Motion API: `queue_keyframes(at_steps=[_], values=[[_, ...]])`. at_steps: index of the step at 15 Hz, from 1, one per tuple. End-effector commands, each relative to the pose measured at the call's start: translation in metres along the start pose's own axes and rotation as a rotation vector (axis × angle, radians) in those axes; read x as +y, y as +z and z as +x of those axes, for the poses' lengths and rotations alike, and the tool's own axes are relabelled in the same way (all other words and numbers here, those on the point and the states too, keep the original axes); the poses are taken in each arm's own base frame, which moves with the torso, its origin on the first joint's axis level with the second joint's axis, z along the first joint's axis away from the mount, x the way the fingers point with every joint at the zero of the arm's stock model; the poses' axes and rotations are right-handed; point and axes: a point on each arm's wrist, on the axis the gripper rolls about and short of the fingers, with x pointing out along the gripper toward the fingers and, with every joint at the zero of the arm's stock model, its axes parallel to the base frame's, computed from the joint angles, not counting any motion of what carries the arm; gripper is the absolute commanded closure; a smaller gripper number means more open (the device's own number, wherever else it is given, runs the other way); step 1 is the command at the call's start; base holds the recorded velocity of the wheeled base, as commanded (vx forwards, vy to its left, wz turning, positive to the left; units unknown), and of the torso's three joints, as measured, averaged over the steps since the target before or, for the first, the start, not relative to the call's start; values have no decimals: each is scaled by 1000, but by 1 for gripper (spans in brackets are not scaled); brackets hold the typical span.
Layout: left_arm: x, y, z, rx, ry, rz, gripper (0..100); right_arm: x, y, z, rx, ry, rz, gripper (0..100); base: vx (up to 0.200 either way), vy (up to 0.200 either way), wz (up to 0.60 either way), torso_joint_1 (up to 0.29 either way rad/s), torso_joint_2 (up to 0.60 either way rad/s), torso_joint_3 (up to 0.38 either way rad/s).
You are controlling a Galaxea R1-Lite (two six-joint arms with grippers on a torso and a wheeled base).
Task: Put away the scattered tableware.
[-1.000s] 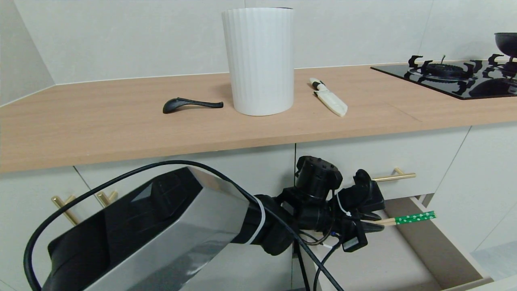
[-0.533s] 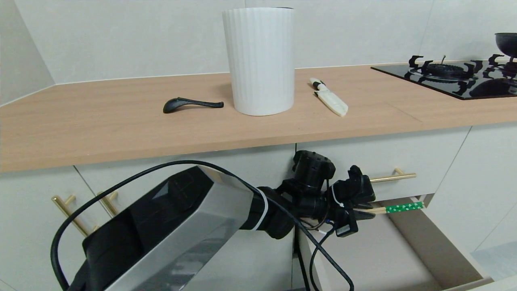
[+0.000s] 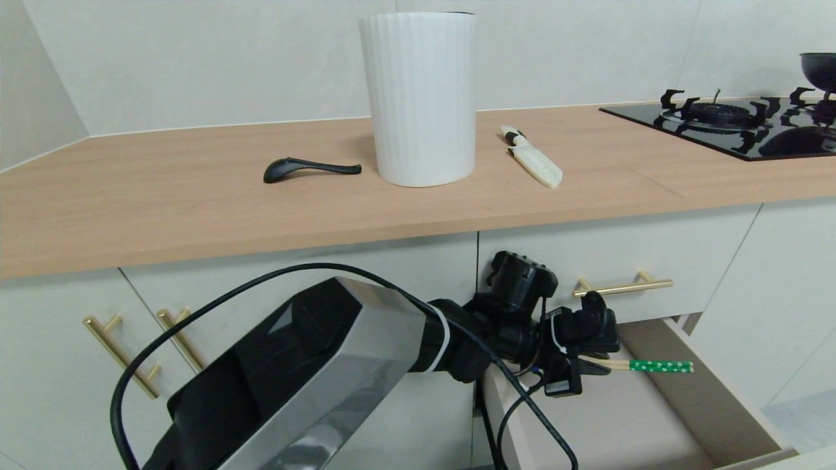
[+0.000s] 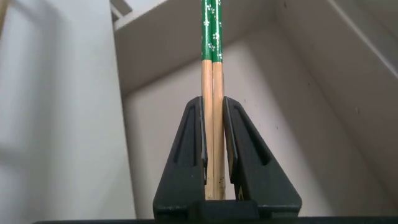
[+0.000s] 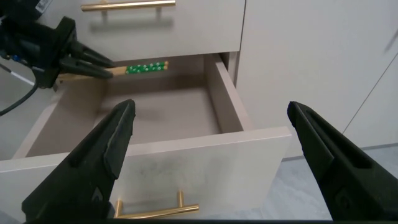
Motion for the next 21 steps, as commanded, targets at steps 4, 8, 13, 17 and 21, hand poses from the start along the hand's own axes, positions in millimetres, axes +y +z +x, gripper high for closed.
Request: queue_keyframes(at_steps=[4,8,13,17,21], values=[[-4,9,13,-46,-32,23,100,0,0,0,-1,0,0,0,0,0,0,0,0,0],[-8,3,15,-25,-65,29,0,0,0,0,-1,0,0,0,0,0,0,0,0,0],[0,17,8,-90,-40,82,0,0,0,0,0,0,1,0,0,0,0,0,0,0],[-10,43,-27,-68,-29,75,0,0,0,0,-1,0,1,0,0,0,0,0,0,0],[-42,59,-72,-50,-48,58,0,0,0,0,-1,0,1,0,0,0,0,0,0,0]])
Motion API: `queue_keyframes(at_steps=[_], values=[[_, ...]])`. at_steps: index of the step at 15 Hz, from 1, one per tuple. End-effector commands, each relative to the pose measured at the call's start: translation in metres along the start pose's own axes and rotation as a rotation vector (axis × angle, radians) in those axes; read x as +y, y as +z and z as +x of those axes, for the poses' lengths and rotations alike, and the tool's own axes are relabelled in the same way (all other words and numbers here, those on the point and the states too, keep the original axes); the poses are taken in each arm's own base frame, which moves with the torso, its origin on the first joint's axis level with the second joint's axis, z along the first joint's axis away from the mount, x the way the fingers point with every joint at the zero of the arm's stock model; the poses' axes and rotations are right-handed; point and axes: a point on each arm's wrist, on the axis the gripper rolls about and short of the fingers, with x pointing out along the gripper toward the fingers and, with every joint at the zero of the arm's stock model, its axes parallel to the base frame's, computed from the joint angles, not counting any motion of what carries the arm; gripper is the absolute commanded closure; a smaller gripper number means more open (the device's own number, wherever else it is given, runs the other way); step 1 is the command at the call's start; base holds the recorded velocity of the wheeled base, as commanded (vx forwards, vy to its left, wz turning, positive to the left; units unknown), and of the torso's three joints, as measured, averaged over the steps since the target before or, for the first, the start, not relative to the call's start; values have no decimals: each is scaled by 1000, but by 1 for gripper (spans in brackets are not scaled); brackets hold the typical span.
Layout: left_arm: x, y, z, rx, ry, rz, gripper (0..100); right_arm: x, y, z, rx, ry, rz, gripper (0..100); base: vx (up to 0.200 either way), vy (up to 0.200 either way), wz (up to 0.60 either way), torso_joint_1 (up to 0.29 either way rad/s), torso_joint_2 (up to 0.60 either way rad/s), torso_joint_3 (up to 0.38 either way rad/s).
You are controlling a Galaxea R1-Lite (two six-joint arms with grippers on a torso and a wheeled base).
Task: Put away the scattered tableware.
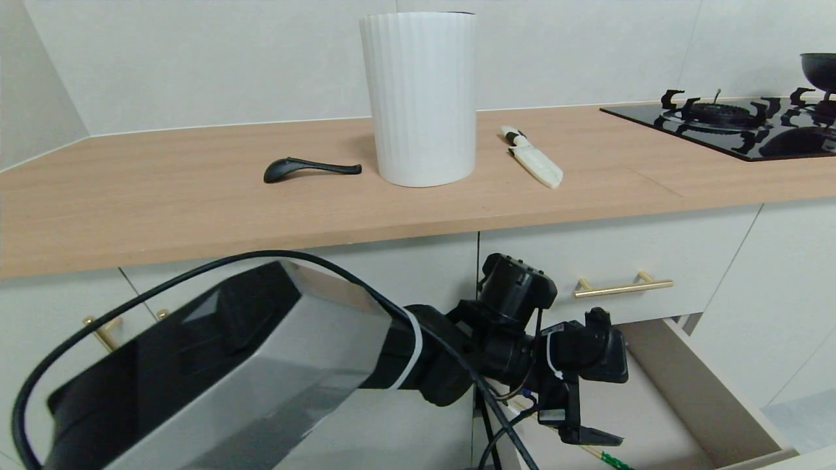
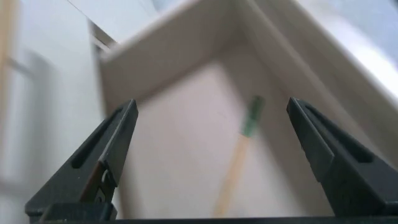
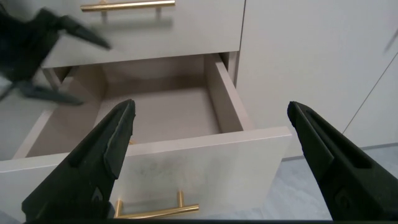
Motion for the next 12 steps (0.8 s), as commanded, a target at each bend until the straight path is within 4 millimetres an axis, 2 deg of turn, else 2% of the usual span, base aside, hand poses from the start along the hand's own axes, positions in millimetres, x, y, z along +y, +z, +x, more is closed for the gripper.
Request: queue_keyframes(at_steps=[1,3,4,5,7,8,11,12], values=[[-16,35,-48,-35,33,16,0,0,0,0,0,0,0,0,0,0,0,0,0,0],[-31,49,-84,-67,80,-2,0,0,0,0,-1,0,0,0,0,0,0,0,0,0],[-34,52,-93,-81,97,-8,0,0,0,0,-1,0,-2,0,0,0,0,0,0,0],[-47,61,-120,-116,157,-47,0,0,0,0,-1,0,-3,0,0,0,0,0,0,0],[-61,69,-143,-157,239,-99,0,0,0,0,-1,3,-6,0,0,0,0,0,0,0],[-75,74,-165,-207,318,-146,0,0,0,0,-1,3,-5,0,0,0,0,0,0,0],[-103,87,-206,-275,425,-196,0,0,0,0,-1,3,-6,0,0,0,0,0,0,0],[-116,91,-234,-306,492,-207,0,0,0,0,0,3,-6,0,0,0,0,0,0,0]])
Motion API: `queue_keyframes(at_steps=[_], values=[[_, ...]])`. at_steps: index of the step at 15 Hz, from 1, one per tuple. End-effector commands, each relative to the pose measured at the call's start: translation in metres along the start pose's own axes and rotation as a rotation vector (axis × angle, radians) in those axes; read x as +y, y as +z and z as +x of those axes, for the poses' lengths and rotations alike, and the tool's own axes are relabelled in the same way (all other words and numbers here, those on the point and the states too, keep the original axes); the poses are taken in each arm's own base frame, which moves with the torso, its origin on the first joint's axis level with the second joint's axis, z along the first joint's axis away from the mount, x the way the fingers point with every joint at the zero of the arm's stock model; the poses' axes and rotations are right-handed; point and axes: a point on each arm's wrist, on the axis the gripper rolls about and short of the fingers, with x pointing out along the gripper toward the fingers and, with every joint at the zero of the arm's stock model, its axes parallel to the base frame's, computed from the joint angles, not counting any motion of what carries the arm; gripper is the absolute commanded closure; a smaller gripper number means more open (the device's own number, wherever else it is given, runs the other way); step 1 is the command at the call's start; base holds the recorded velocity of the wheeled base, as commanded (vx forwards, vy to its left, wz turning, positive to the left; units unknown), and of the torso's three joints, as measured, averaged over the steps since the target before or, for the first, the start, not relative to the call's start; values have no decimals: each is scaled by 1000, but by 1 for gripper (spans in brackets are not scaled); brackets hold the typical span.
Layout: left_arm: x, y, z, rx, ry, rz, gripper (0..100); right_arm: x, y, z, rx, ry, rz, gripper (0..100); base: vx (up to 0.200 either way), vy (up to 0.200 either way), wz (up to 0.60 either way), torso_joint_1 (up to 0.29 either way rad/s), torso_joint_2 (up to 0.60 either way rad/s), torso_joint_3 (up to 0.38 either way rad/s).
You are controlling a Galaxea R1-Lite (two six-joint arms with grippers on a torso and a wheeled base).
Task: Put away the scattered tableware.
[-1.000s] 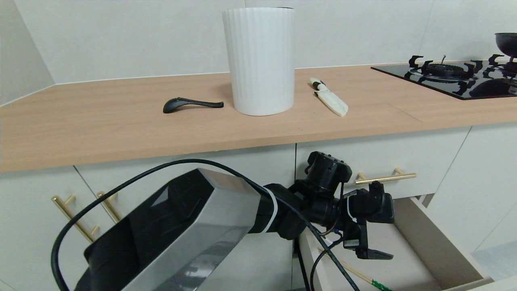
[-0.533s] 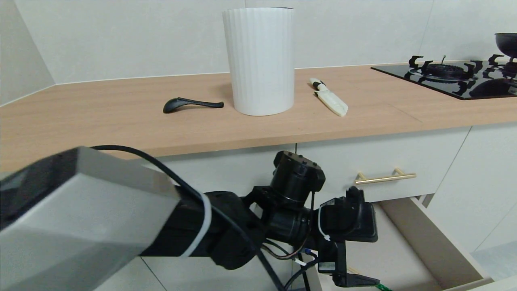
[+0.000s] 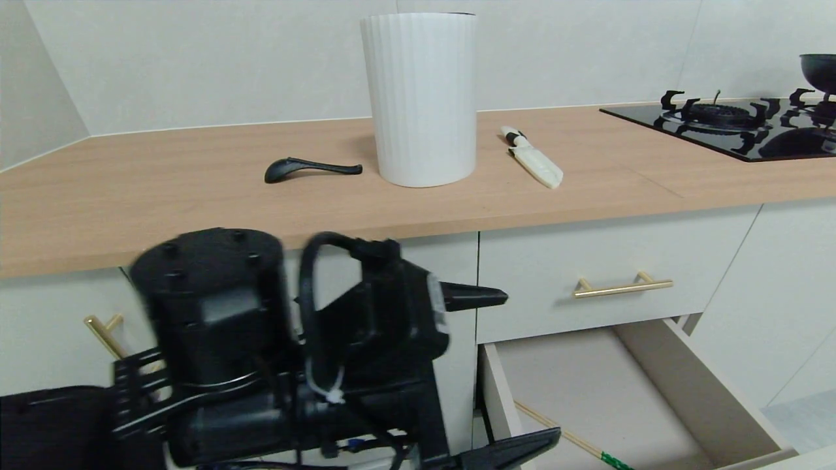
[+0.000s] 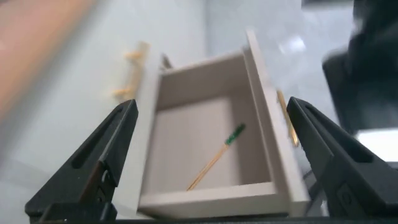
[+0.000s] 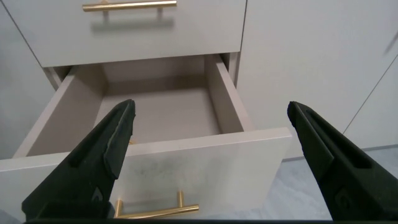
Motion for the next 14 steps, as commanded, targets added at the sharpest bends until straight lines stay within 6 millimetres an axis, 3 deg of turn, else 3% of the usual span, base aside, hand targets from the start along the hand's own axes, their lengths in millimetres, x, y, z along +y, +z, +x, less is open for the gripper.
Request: queue_keyframes(at_steps=[1,4,5,8,11,14], values=[[-9,31,-73,-123,150,16,0,0,0,0,0,1,0,0,0,0,0,0,0,0],[-15,48,-130,-211,315,52,0,0,0,0,2,4,-6,0,0,0,0,0,0,0],[-26,47,-163,-235,457,55,0,0,0,0,0,10,-20,0,0,0,600,-2,2,2],[-69,31,-215,-261,710,58,0,0,0,0,0,10,-20,0,0,0,600,-1,1,2],[-103,17,-236,-207,870,18,0,0,0,0,-1,10,-20,0,0,0,400,2,3,3],[-135,-29,-239,-119,888,-87,0,0,0,0,-1,8,-19,0,0,0,0,0,0,0]])
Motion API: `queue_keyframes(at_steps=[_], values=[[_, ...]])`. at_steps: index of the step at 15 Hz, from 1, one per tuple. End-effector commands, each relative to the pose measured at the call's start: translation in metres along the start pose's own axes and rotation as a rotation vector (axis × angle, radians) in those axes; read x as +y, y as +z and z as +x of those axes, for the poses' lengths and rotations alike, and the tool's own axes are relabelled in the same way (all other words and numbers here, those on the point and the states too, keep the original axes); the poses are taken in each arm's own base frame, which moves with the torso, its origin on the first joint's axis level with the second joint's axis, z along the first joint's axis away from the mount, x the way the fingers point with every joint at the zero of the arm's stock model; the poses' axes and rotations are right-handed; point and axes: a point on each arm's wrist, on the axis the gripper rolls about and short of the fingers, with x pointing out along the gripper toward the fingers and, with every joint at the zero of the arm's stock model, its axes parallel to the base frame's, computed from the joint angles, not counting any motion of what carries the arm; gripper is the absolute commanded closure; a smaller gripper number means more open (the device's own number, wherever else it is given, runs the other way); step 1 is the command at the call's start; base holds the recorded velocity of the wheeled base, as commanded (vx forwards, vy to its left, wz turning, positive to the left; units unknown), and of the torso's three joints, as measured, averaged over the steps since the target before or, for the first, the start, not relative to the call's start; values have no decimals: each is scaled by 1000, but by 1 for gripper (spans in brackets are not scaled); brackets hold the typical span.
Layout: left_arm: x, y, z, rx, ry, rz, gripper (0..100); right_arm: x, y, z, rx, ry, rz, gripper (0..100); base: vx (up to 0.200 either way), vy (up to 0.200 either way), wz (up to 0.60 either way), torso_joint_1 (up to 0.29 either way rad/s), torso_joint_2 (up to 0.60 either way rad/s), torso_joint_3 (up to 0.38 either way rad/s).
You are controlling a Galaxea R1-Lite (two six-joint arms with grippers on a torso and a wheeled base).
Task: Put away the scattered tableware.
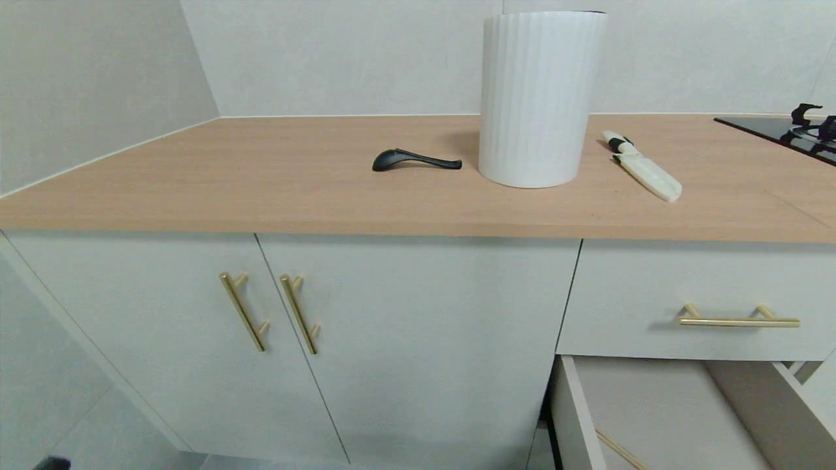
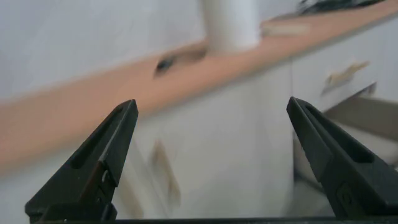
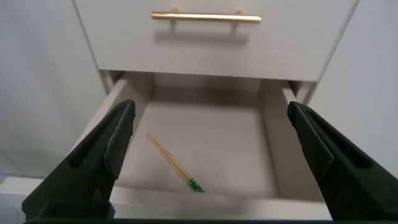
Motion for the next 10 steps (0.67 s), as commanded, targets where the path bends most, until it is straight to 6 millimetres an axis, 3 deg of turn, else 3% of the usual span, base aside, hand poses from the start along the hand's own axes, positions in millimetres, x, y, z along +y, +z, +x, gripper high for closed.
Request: queue_keyframes(at_steps=[1,3,5,8,10], values=[[-16,-43,-38,12,86,-7,0,0,0,0,-1,2,-2,0,0,0,0,0,0,0],[-21,-72,-49,74,141,-25,0,0,0,0,-1,2,-8,0,0,0,0,6,-62,-70],[-20,-74,-49,90,207,-65,0,0,0,0,0,2,-8,0,0,0,0,7,-156,-298],[-22,-91,-51,261,281,-131,0,0,0,0,0,0,-5,0,0,0,0,32,-474,-359],[-25,-94,-54,273,434,-77,0,0,0,0,0,0,-5,0,0,0,0,73,-461,-371]])
